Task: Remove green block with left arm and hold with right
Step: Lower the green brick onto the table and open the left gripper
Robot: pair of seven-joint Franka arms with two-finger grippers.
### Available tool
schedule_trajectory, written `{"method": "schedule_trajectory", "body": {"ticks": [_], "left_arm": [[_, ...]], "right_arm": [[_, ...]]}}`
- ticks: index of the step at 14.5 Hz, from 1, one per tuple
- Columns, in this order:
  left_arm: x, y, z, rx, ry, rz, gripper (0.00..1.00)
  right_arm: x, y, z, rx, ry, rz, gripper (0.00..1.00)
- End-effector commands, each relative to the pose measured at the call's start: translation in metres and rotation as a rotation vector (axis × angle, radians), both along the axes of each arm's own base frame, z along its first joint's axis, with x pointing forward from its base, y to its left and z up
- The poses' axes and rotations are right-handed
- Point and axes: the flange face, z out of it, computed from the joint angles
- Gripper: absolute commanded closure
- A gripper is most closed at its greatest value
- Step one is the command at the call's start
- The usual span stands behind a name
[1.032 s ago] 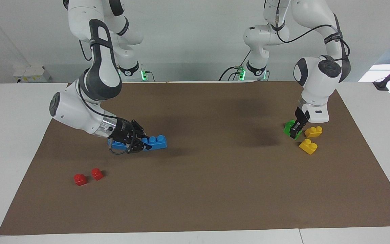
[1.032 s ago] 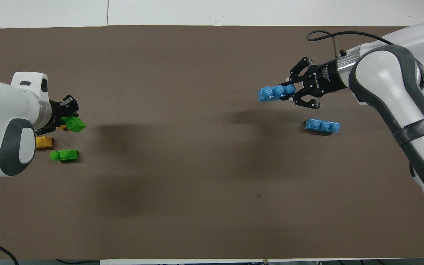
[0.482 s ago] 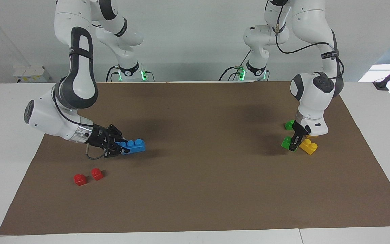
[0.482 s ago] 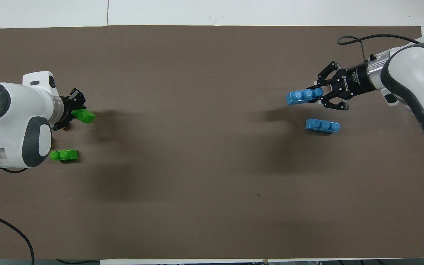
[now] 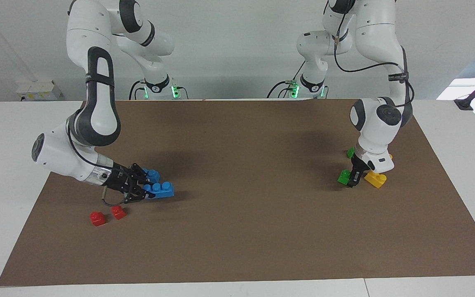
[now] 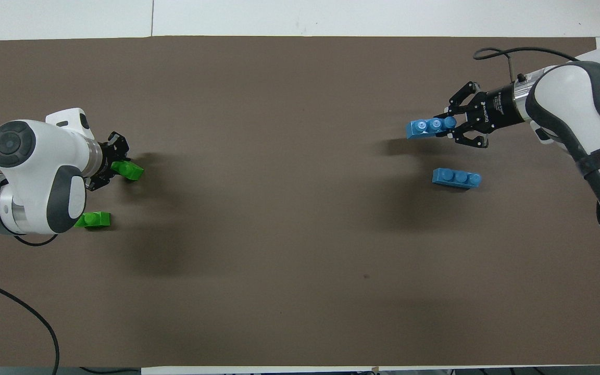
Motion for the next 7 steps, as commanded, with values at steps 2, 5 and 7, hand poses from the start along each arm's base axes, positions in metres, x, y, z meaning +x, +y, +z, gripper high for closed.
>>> {"method": "schedule_trajectory", "body": {"ticks": [2,5,7], "left_arm": [[0.001,0.005,-0.011,-0.006,-0.002,0.029,1.0],[0.003,0.003,-0.007,-0.003,0.0,0.019,0.0],[0.002,0.0,-0.003,-0.003,-0.003,0.013,0.0]], "right_arm": [[0.005,-0.015,-0.008,-0.014,-0.03,0.03,1.0],[0.004,-0.015,-0.02,-0.024,-0.032,0.025,1.0],[0.002,-0.016,-0.03,-0.028,-0.039,0.035,1.0]]}}
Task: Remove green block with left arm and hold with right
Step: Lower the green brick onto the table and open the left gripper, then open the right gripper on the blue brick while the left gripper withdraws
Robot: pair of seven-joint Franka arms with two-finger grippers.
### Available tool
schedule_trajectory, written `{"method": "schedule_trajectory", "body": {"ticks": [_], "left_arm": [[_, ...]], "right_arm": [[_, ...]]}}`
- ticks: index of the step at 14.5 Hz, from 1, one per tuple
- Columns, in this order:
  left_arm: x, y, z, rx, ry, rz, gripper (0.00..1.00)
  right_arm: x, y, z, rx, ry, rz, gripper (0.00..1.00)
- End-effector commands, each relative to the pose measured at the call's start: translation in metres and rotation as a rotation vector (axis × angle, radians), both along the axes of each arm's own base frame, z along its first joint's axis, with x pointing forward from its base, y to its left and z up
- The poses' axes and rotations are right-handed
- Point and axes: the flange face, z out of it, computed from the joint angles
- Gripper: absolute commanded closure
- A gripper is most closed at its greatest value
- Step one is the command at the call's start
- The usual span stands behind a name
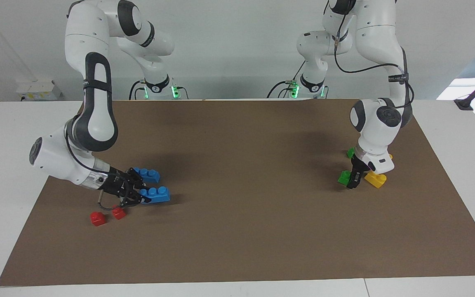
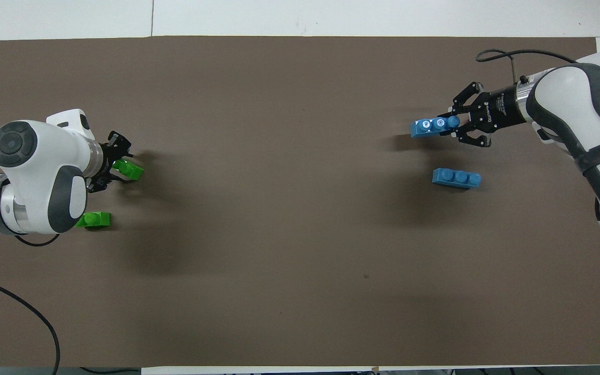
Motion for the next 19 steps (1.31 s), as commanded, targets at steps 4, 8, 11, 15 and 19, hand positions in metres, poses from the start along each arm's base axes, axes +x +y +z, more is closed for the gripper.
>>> {"method": "schedule_trajectory", "body": {"ticks": [4,8,11,15,19], "left_arm": [[0.005,-0.001,0.028,0.001,-0.042,-0.002,0.0],[0.014,-0.003,0.078,0.024,-0.033,-0.092,0.0],[0.016,0.002,0.124,0.055,0.012,-0.281,0.0],[0.0,0.0,0.174,0.086,0.052,-0.549,0.0],[-0.035,-0.002,0.23,0.109,0.071,-0.734,0.0]], "right_arm": [[-0.004,-0.001,-0.026,-0.038,-0.025,0.01,1.0],[-0.007,-0.001,-0.041,-0.049,-0.036,0.014,1.0],[-0.01,0.001,-0.045,-0.055,-0.039,0.007,1.0],[-0.015,0.001,-0.051,-0.065,-0.038,0.0,1.0],[-0.015,0.001,-0.051,-0.066,-0.046,0.011,0.96]]}}
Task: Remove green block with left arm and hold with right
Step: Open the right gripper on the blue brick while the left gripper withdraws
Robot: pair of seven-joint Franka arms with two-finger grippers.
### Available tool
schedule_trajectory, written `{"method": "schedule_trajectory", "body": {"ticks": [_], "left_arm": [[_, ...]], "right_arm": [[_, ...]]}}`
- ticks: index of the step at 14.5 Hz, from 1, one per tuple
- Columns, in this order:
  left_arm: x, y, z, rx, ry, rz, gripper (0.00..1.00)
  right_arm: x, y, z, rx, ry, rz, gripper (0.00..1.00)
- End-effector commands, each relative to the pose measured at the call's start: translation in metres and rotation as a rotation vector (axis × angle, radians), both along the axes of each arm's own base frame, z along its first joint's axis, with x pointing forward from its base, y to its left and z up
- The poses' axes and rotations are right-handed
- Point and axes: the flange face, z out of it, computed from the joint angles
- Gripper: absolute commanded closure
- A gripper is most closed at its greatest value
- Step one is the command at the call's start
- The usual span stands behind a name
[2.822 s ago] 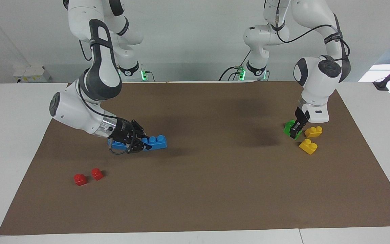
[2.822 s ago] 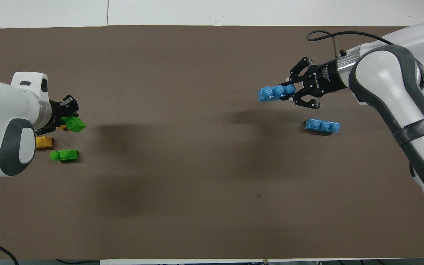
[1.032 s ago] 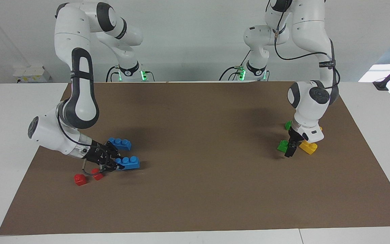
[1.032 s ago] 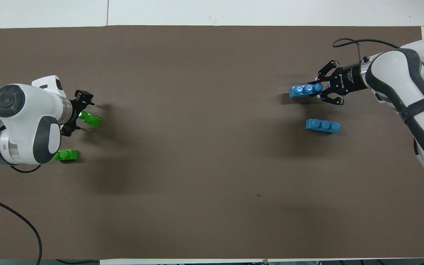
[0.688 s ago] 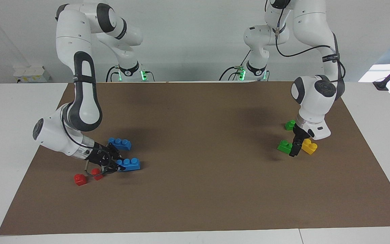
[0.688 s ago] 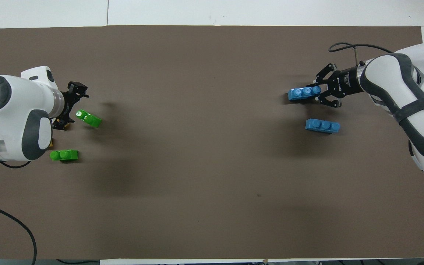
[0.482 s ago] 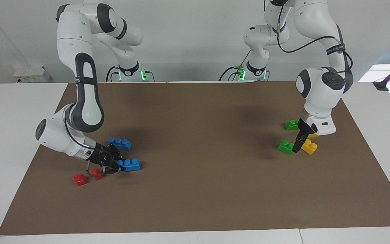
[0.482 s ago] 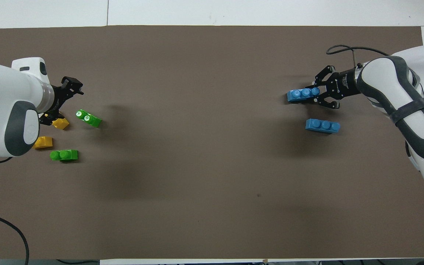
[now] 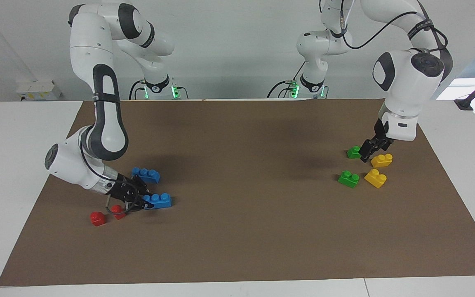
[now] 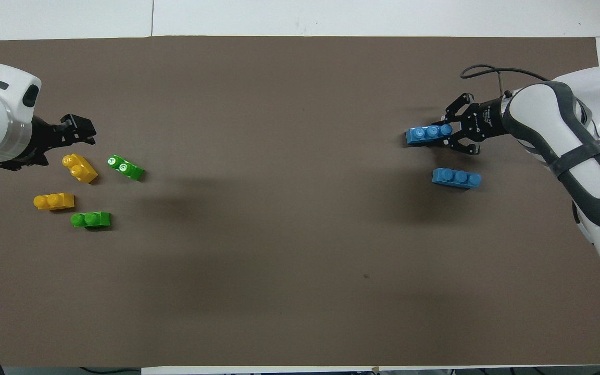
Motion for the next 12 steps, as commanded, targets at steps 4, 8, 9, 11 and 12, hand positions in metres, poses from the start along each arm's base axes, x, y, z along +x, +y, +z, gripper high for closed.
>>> {"method": "schedule_trajectory", "body": {"ticks": [4,8,9,11,12], "left_arm": [[-0.058,-0.002,0.069,0.025,0.045,-0.134,0.0],[-0.079,-0.01,0.082,0.036,0.098,-0.249,0.0],[-0.081,-0.009,0.077,0.039,0.112,-0.316,0.0],[-0.082,-0.008,0.075,0.029,0.095,-0.342,0.0],[-0.084,-0.004,0.078,0.016,0.091,-0.332,0.0]], "right_arm": [[-0.008,0.001,-0.008,-0.03,-0.031,0.04,0.22],[-0.008,0.005,0.009,-0.015,-0.024,0.053,0.08],[-0.008,0.005,0.017,-0.012,-0.028,0.058,0.07],[-0.01,0.007,0.03,-0.007,-0.028,0.064,0.06],[-0.011,0.007,0.036,-0.006,-0.027,0.067,0.06]]}}
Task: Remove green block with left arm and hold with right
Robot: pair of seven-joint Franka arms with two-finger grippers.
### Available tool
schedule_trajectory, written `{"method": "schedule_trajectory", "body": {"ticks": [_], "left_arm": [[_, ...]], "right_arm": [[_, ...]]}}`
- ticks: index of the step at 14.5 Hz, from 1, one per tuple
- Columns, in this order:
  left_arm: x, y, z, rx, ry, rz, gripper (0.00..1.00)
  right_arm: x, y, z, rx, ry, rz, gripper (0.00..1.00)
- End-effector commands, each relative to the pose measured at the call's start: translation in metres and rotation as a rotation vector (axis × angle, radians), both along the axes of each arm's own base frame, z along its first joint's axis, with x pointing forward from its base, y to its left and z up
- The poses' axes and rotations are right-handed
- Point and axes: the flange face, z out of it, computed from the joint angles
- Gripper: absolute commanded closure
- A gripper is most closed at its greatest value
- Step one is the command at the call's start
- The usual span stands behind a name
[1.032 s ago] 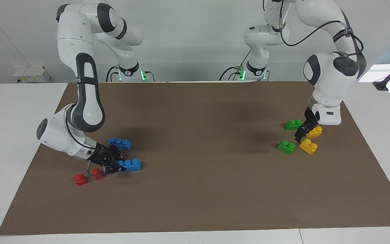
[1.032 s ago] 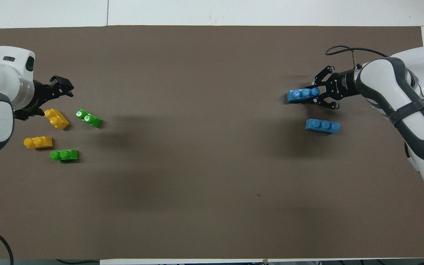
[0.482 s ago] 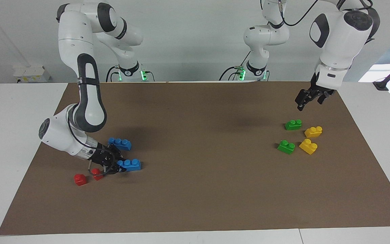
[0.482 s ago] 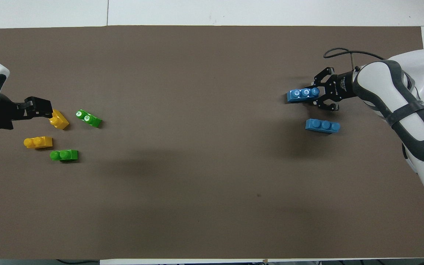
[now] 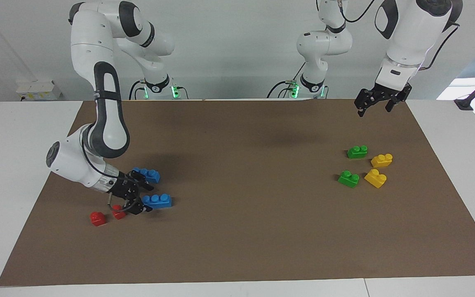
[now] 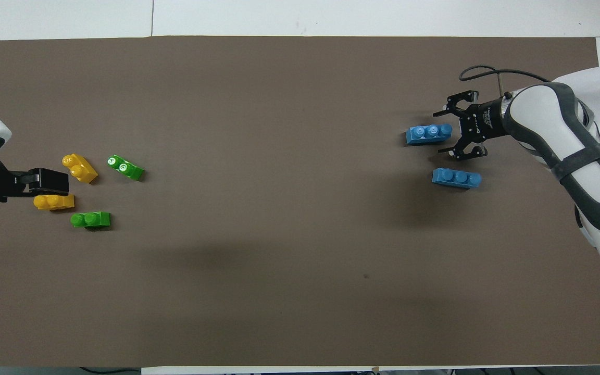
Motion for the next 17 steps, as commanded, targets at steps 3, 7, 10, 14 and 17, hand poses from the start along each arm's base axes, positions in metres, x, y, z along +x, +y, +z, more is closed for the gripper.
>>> {"method": "schedule_trajectory", "body": {"ticks": [3,7,10,14,17], "left_arm": [[-0.008,0.013,0.001,-0.035,-0.012,0.023,0.0],[0.012,0.022,-0.013,-0.038,0.001,0.049,0.0],[0.01,0.023,-0.011,-0.038,0.001,0.049,0.0],[0.011,0.024,-0.006,-0.062,-0.016,0.059,0.0],[0.018,0.02,0.003,-0.113,-0.054,0.105,0.0]], "right_arm": [[-0.012,-0.004,0.045,0.002,0.003,0.032,0.06],[-0.022,-0.009,0.09,-0.028,-0.007,0.053,0.06],[-0.029,-0.015,0.118,-0.059,-0.032,0.077,0.05],[-0.039,-0.012,0.171,-0.136,-0.084,0.151,0.04],[-0.052,-0.007,0.219,-0.168,-0.186,0.245,0.04]]}}
